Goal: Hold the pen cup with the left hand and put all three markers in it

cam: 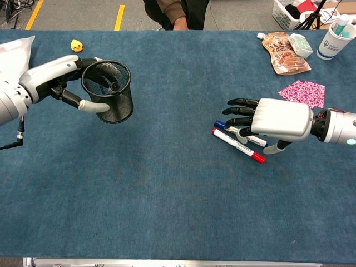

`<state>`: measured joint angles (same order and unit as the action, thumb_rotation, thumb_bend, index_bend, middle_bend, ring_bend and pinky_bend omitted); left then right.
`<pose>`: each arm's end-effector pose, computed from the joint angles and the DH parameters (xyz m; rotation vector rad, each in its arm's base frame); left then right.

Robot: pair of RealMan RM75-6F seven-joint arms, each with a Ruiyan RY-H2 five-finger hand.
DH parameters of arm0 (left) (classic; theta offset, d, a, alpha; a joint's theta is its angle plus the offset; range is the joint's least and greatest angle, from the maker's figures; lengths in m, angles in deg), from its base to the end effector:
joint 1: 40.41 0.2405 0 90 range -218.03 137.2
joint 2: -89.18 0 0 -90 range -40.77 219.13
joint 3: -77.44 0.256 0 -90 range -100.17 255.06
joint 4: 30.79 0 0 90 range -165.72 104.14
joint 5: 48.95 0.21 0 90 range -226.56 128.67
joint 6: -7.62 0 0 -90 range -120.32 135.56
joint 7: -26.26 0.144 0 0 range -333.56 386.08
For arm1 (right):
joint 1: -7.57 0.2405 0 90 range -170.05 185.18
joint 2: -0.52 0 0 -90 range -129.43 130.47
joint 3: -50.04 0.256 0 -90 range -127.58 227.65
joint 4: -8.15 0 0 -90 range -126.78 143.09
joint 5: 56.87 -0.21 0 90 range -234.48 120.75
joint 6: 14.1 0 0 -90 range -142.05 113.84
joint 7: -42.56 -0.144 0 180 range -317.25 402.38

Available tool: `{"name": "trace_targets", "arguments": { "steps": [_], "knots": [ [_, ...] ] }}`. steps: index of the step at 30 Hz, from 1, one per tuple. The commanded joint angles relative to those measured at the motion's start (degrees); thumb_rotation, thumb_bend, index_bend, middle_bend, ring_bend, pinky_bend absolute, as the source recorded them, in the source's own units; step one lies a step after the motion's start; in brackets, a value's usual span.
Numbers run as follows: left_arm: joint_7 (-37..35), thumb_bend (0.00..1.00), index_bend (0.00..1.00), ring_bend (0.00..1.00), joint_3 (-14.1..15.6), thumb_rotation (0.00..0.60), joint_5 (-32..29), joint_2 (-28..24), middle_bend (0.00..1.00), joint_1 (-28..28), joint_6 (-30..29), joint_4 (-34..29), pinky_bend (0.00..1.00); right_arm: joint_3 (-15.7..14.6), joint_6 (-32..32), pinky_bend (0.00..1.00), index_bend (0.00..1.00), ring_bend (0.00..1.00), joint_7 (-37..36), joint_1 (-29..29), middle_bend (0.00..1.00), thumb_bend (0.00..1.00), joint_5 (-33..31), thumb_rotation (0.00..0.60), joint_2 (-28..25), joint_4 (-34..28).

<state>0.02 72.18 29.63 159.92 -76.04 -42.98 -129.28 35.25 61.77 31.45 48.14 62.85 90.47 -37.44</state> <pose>-0.1774 0.2948 0.0436 -1.7579 -1.6412 -1.1811 -0.2482 -0.2918 -0.0063 2.5738 -0.1245 0.8963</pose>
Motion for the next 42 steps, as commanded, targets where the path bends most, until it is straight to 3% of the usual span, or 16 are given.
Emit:
{"name": "trace_targets", "arguments": {
  "steps": [1,18,31,42],
  "knots": [
    [-0.1,0.16,0.22,0.26,0.1,0.507,0.0,-0.1,0.33,0.1,0.0,0.1,0.18,-0.4,0.7,0.00,0.47,0.07,0.1,-0.1,0.22,0.05,0.1,0.600,1.3,1.4],
    [-2.1,0.16,0.21,0.26,0.2,0.505,0.8,-0.7,0.32,0.6,-0.4,0.6,0.18,-1.4,0.5,0.00,0.46,0.07,0.5,1.1,0.22,0.05,-0.8,0.600,5.5,4.5],
    [-3.2,0.16,0.21,0.26,0.5,0.506,1.3,-0.9,0.32,1.0,-0.8,1.2,0.18,-2.4,-1.9,0.00,0.46,0.07,1.3,2.4,0.22,0.23,-1.6,0.600,6.0,2.7],
    [-3.8,0.16,0.20,0.26,0.6,0.505,1.8,-0.6,0.32,0.9,-0.7,1.6,0.18,-2.8,-2.2,0.00,0.51,0.07,1.7,2.4,0.24,0.28,-2.4,0.600,5.5,1.8]
  ]
}}
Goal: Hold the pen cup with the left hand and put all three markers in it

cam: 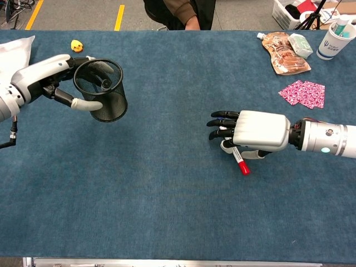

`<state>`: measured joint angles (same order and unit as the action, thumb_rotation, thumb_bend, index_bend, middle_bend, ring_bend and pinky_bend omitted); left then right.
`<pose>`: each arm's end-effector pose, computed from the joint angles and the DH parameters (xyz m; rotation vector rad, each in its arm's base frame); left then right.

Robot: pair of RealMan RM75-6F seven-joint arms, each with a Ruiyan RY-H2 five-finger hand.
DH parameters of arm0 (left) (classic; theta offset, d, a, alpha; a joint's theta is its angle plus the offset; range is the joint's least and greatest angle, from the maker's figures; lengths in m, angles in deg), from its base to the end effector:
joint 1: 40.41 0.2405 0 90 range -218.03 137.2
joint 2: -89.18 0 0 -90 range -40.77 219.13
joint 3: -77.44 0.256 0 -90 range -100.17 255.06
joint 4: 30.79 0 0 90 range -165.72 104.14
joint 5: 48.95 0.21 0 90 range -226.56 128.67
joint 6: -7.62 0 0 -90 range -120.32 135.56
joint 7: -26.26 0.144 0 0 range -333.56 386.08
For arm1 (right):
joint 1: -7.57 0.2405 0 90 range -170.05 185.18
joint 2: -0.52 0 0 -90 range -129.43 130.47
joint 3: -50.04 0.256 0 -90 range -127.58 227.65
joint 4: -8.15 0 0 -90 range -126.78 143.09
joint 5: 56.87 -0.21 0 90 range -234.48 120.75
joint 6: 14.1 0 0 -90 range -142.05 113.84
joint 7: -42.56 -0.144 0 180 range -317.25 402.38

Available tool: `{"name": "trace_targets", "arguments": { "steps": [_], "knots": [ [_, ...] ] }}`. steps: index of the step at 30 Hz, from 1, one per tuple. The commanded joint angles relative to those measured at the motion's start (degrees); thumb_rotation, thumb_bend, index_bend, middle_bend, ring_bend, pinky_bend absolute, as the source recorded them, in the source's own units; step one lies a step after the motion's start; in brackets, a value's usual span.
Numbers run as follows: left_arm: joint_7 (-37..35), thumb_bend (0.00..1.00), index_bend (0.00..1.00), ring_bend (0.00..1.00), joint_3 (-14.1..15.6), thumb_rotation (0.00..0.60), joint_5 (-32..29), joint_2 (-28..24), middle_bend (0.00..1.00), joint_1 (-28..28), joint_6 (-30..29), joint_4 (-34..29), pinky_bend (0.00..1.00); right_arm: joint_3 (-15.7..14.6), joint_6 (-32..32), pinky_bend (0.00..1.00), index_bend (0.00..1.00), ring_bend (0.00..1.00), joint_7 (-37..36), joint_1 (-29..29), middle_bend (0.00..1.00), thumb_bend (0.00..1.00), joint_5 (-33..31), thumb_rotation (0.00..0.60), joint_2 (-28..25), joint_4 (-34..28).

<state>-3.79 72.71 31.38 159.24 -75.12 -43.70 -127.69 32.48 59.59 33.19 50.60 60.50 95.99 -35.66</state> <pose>-0.1888 0.2952 0.0494 -1.7245 -1.6619 -1.1914 -0.2339 -0.2880 -0.0419 2.6243 -0.0997 0.8927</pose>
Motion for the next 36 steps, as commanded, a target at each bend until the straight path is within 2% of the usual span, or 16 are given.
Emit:
{"name": "trace_targets", "arguments": {
  "steps": [1,11,23,29,36],
  "knots": [
    [0.0,0.16,0.20,0.26,0.0,0.503,0.1,0.1,0.32,0.0,0.0,0.0,0.18,-0.1,0.0,0.00,0.52,0.07,0.1,-0.1,0.24,0.28,-0.1,0.600,0.0,0.0],
    [-0.1,0.16,0.20,0.26,0.2,0.504,0.2,-0.1,0.32,0.2,-0.3,-0.1,0.18,-0.4,-0.1,0.00,0.55,0.07,0.5,-0.3,0.26,0.29,-0.5,0.600,0.3,0.0],
    [-0.3,0.16,0.20,0.26,0.2,0.506,0.3,-0.2,0.32,0.3,-0.5,-0.1,0.18,0.4,0.6,0.00,0.65,0.08,0.1,-1.4,0.32,0.31,-2.3,0.600,0.4,-0.2],
    [-0.1,0.16,0.20,0.26,-0.1,0.506,0.2,-0.5,0.32,0.2,-0.7,-0.4,0.18,2.9,2.6,0.00,0.66,0.09,-0.5,-1.7,0.33,0.31,-4.6,0.600,-0.9,-2.0],
    [-0.1,0.16,0.20,0.26,-0.4,0.505,-0.5,-0.6,0.32,-0.1,-0.1,-0.7,0.18,8.5,4.5,0.00,0.67,0.09,-4.0,-1.3,0.33,0.31,-9.9,0.600,-4.1,-10.8]
  ]
}}
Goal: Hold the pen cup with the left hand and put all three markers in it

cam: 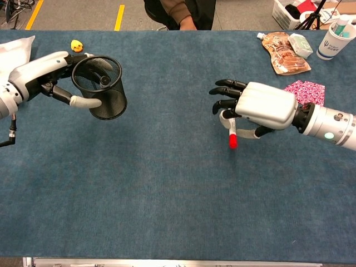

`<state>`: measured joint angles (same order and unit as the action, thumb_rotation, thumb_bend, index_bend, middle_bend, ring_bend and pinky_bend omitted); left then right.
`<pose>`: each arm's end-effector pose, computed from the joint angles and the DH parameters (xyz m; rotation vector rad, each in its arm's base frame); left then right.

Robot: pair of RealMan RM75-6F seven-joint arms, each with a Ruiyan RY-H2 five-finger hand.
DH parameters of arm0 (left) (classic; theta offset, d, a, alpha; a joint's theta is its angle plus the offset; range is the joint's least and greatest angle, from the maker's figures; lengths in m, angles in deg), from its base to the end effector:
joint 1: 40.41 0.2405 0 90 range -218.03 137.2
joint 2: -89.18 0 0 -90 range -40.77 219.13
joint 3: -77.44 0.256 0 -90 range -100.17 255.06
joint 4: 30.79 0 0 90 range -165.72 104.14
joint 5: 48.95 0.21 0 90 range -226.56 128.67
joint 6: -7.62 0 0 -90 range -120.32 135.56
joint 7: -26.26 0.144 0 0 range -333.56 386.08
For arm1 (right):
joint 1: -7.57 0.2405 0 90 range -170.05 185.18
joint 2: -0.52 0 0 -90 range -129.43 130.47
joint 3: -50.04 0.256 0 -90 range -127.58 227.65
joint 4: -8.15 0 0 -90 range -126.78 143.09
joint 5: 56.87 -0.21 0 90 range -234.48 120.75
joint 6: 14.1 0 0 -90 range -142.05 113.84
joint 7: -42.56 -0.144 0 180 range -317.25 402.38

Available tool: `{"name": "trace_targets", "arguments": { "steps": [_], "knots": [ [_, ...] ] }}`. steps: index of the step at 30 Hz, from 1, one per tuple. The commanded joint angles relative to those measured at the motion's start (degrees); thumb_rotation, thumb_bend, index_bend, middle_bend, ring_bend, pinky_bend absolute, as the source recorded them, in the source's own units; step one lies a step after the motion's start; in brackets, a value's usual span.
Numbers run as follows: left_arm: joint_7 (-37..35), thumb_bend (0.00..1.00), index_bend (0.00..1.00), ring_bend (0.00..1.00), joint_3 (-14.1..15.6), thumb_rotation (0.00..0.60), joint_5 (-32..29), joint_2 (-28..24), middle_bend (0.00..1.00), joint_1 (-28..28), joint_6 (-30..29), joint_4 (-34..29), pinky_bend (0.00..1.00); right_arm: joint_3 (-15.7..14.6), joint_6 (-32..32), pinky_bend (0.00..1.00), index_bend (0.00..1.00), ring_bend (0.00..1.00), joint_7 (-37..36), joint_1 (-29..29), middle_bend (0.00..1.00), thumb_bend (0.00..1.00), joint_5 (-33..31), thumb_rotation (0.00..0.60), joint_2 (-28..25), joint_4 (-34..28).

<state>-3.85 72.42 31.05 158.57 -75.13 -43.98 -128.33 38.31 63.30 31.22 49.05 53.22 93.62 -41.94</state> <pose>-0.1872 0.2963 0.0535 -1.7149 -1.6594 -1.2023 -0.2135 -0.3026 -0.0178 2.3879 -0.3025 1.1047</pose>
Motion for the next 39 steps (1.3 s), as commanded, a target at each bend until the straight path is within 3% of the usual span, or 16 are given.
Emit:
{"name": "trace_targets", "arguments": {
  "steps": [1,8,18,30,39],
  "knots": [
    [-0.1,0.16,0.20,0.26,-0.2,0.505,-0.3,0.0,0.32,-0.2,0.3,0.0,0.18,3.9,1.0,0.00,0.67,0.09,-2.6,0.5,0.33,0.31,-3.6,0.600,-2.5,-6.8],
    [0.6,0.16,0.20,0.26,-0.4,0.505,-0.7,0.4,0.32,-0.7,1.0,-0.1,0.18,10.6,-0.3,0.00,0.67,0.09,-7.0,2.0,0.34,0.31,-9.8,0.600,-6.3,-21.5],
    [2.9,0.16,0.20,0.26,-0.5,0.507,-1.0,1.7,0.32,-1.7,2.0,-0.5,0.18,17.6,-4.6,0.00,0.68,0.09,-12.4,4.2,0.34,0.31,-16.7,0.600,-8.1,-36.0],
    [4.8,0.16,0.20,0.26,-1.4,0.505,-2.2,3.3,0.32,-2.9,2.7,-1.2,0.18,22.8,-11.1,0.00,0.68,0.09,-18.2,6.7,0.34,0.30,-23.6,0.600,-5.7,-44.3],
    [5.7,0.16,0.20,0.26,-1.9,0.505,-2.9,3.7,0.32,-3.3,2.6,-1.7,0.18,25.7,-14.1,0.00,0.68,0.09,-18.5,8.1,0.34,0.31,-28.1,0.600,-1.3,-44.7]
  ]
}}
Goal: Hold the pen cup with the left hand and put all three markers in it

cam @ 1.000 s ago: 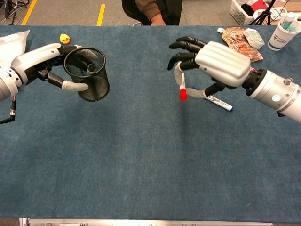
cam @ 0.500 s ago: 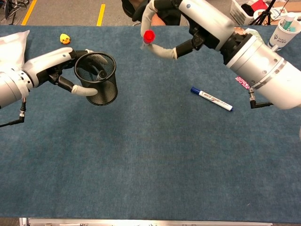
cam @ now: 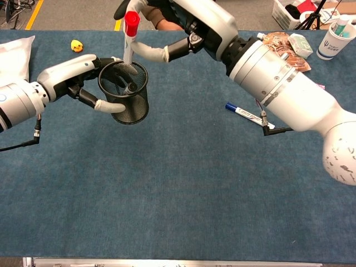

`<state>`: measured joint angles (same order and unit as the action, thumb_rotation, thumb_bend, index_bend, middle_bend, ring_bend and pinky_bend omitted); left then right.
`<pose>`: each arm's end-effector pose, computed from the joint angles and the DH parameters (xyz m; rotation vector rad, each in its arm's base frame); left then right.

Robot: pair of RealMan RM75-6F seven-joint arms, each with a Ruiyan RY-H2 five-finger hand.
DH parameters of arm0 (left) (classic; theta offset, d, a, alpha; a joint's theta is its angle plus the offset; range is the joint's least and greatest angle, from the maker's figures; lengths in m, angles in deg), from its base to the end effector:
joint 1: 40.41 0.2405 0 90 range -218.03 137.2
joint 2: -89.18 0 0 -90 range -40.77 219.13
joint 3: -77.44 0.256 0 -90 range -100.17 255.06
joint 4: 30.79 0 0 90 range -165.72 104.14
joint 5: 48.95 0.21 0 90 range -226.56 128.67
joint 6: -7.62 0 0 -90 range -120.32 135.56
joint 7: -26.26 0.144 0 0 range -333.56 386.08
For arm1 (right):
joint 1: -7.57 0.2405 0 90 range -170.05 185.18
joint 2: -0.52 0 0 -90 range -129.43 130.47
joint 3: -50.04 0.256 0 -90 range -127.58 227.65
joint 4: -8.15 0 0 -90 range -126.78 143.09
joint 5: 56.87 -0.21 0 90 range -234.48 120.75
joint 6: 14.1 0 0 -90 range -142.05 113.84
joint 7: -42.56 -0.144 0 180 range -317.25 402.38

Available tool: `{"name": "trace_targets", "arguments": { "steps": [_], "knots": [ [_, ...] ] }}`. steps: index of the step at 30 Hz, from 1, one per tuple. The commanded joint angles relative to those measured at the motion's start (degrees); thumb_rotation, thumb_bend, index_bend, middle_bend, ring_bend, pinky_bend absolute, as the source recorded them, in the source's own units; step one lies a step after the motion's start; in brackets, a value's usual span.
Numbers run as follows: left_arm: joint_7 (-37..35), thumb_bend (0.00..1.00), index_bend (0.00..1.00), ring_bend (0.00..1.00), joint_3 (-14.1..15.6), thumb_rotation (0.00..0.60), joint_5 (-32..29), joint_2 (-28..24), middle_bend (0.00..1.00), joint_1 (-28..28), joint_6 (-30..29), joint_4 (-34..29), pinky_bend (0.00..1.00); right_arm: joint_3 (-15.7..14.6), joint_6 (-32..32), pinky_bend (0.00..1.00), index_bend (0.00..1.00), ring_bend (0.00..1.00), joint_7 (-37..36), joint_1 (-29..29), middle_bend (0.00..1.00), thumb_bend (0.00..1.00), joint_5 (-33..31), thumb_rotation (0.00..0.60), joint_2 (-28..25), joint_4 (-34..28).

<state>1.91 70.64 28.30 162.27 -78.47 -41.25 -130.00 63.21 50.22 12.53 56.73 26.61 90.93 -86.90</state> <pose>-0.1533 0.2993 0.0302 -1.8112 -1.6482 -1.2075 -0.0182 -0.3081 0.0026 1.8163 -1.5648 1.9018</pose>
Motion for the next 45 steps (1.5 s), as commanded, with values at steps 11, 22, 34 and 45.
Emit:
{"name": "trace_targets", "arguments": {
  "steps": [11,22,34,45],
  "knots": [
    [-0.2,0.16,0.20,0.26,-0.5,0.504,-0.1,-0.8,0.32,0.3,-0.9,-0.4,0.18,1.6,-5.9,0.00,0.38,0.06,2.6,1.8,0.17,0.29,-5.0,0.600,3.9,2.1],
    [-1.3,0.16,0.20,0.26,0.7,0.506,1.0,-2.9,0.32,2.0,-2.3,-0.6,0.18,0.8,0.7,0.00,0.19,0.04,9.3,-1.7,0.13,0.23,1.6,0.600,-2.4,4.8],
    [-3.1,0.16,0.20,0.26,2.1,0.505,3.2,-4.7,0.32,3.5,-3.6,0.1,0.18,-11.0,-0.8,0.00,0.40,0.04,17.5,-8.0,0.21,0.24,8.4,0.600,-14.5,10.9],
    [-4.1,0.16,0.20,0.26,2.5,0.505,4.0,-4.4,0.32,3.5,-3.5,0.6,0.18,-13.5,-10.4,0.00,0.46,0.04,41.0,-10.0,0.23,0.13,-1.9,0.600,-17.5,8.9]
  ]
}}
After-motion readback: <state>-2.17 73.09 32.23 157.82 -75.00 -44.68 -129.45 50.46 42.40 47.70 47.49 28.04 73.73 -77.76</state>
